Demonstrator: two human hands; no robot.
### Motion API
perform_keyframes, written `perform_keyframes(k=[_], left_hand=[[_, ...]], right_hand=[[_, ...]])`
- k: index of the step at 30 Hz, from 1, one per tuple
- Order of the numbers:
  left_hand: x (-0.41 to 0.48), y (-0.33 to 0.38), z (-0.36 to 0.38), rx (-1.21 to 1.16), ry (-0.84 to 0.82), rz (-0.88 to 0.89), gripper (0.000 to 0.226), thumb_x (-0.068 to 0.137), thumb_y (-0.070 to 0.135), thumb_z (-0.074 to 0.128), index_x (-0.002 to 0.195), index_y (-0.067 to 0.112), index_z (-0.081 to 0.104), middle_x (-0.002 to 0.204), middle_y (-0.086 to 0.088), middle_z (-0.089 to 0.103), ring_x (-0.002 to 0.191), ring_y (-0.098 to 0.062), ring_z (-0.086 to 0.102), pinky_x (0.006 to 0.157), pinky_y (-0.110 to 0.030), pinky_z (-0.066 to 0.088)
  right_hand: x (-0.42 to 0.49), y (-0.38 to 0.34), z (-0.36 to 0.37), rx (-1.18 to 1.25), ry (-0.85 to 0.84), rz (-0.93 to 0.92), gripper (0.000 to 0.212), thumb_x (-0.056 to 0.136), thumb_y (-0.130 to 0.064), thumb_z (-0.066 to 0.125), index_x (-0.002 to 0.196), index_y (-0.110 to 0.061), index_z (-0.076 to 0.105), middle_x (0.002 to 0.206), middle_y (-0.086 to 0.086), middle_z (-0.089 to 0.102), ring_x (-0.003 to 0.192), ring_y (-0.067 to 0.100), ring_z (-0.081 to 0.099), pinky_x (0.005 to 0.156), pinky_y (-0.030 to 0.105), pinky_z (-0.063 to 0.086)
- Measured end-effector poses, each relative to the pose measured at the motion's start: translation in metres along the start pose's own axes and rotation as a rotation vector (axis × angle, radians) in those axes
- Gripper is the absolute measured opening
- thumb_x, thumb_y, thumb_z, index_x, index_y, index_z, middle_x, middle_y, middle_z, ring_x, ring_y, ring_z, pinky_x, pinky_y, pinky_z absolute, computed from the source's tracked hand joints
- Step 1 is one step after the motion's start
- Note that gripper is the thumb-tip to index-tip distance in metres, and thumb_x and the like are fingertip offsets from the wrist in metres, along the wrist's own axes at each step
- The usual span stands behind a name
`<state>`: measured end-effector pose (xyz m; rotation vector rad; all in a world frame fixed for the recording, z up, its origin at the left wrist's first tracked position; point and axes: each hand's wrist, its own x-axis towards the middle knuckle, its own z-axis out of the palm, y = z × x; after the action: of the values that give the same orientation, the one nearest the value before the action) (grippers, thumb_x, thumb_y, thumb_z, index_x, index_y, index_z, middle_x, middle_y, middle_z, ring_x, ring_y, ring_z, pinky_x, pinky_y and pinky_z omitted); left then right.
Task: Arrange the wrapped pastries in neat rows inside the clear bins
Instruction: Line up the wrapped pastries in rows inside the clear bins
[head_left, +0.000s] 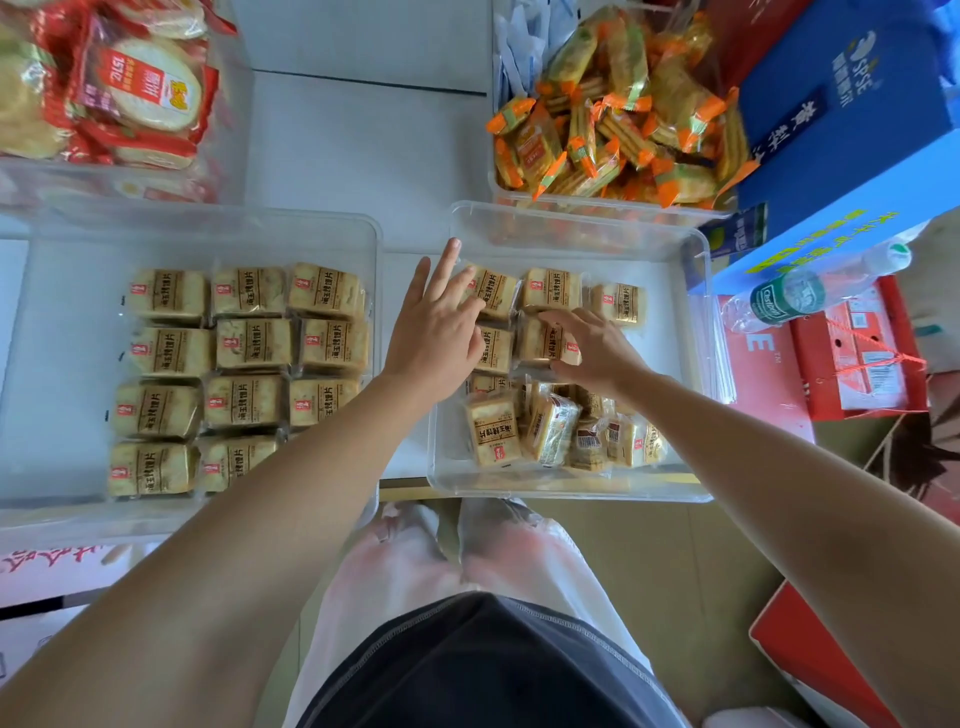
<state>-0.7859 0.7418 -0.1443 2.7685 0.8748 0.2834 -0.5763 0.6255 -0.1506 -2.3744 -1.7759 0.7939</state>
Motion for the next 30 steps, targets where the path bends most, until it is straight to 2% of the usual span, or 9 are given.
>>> perform_keyframes(k=[6,10,14,17,19,22,24,27,30], left_hand=[[0.006,-0.001,-0.005,0.018,0.008,0.038,0.025,0.088,0.024,0.052,0.102,0.010,0.068,0.138,-0.014,0.053,0.147,-0.032,0.018,0.120,-0.052,0.008],[0.019,0.017,-0.016,-0.100,0.016,0.055,0.026,0.088,0.027,0.060,0.105,0.010,0.070,0.105,-0.008,0.071,0.123,-0.030,0.050,0.111,-0.047,0.026],[0.030,0.045,-0.027,-0.623,-0.306,-0.134,0.052,0.090,0.051,0.059,0.125,0.013,0.060,0.111,-0.003,0.071,0.102,-0.020,0.065,0.095,-0.037,0.048],[0.033,0.059,-0.032,-0.822,-0.331,-0.260,0.063,0.083,0.065,0.059,0.123,0.016,0.056,0.113,0.003,0.068,0.103,-0.015,0.063,0.089,-0.034,0.051],[0.034,0.061,-0.033,-0.825,-0.316,-0.311,0.057,0.086,0.059,0.059,0.122,0.016,0.054,0.112,0.002,0.064,0.102,-0.016,0.059,0.088,-0.036,0.050],[0.037,0.055,-0.029,-0.738,-0.318,-0.272,0.039,0.089,0.044,0.063,0.110,0.012,0.057,0.100,-0.004,0.065,0.092,-0.023,0.062,0.080,-0.042,0.051],[0.036,0.052,-0.028,-0.711,-0.352,-0.239,0.036,0.088,0.041,0.064,0.107,0.011,0.057,0.096,-0.006,0.065,0.087,-0.025,0.063,0.076,-0.044,0.051],[0.034,0.049,-0.025,-0.678,-0.397,-0.188,0.037,0.089,0.040,0.064,0.112,0.012,0.057,0.099,-0.008,0.067,0.090,-0.026,0.064,0.080,-0.048,0.052],[0.032,0.047,-0.024,-0.691,-0.440,-0.175,0.040,0.088,0.044,0.063,0.114,0.015,0.056,0.103,-0.004,0.067,0.096,-0.023,0.063,0.085,-0.048,0.052]], right_hand=[[-0.003,-0.010,-0.024,0.239,0.112,0.163,0.063,0.076,-0.037,0.063,0.135,-0.039,0.039,0.124,-0.003,0.053,0.108,0.018,0.051,0.090,0.038,0.047],[-0.002,-0.014,-0.041,0.551,0.168,0.295,0.053,0.084,-0.035,0.066,0.132,-0.024,0.046,0.102,0.002,0.059,0.088,0.018,0.057,0.066,0.025,0.046],[-0.005,-0.028,-0.049,0.704,0.143,0.296,0.067,0.078,-0.057,0.064,0.134,-0.027,0.040,0.095,0.005,0.062,0.088,0.021,0.062,0.078,0.037,0.050],[-0.011,-0.038,-0.051,0.816,0.166,0.251,0.075,0.072,-0.069,0.057,0.130,-0.022,0.046,0.103,0.010,0.065,0.096,0.025,0.065,0.083,0.041,0.055],[-0.014,-0.038,-0.051,0.878,0.204,0.245,0.062,0.082,-0.058,0.056,0.126,-0.015,0.049,0.100,0.012,0.065,0.094,0.026,0.066,0.082,0.043,0.056],[-0.018,-0.035,-0.054,0.969,0.198,0.273,0.021,0.095,-0.017,0.053,0.115,-0.009,0.050,0.089,0.011,0.061,0.080,0.020,0.066,0.076,0.041,0.058],[-0.020,-0.032,-0.054,0.959,0.156,0.281,0.021,0.092,-0.007,0.056,0.112,-0.009,0.049,0.089,0.012,0.060,0.078,0.021,0.066,0.074,0.038,0.059],[-0.023,-0.027,-0.052,0.888,0.137,0.290,0.025,0.088,-0.010,0.063,0.107,-0.011,0.048,0.106,0.013,0.058,0.091,0.025,0.065,0.077,0.038,0.058],[-0.023,-0.025,-0.049,0.940,0.156,0.271,0.030,0.085,-0.009,0.066,0.108,-0.009,0.047,0.114,0.015,0.052,0.089,0.023,0.063,0.074,0.036,0.059]])
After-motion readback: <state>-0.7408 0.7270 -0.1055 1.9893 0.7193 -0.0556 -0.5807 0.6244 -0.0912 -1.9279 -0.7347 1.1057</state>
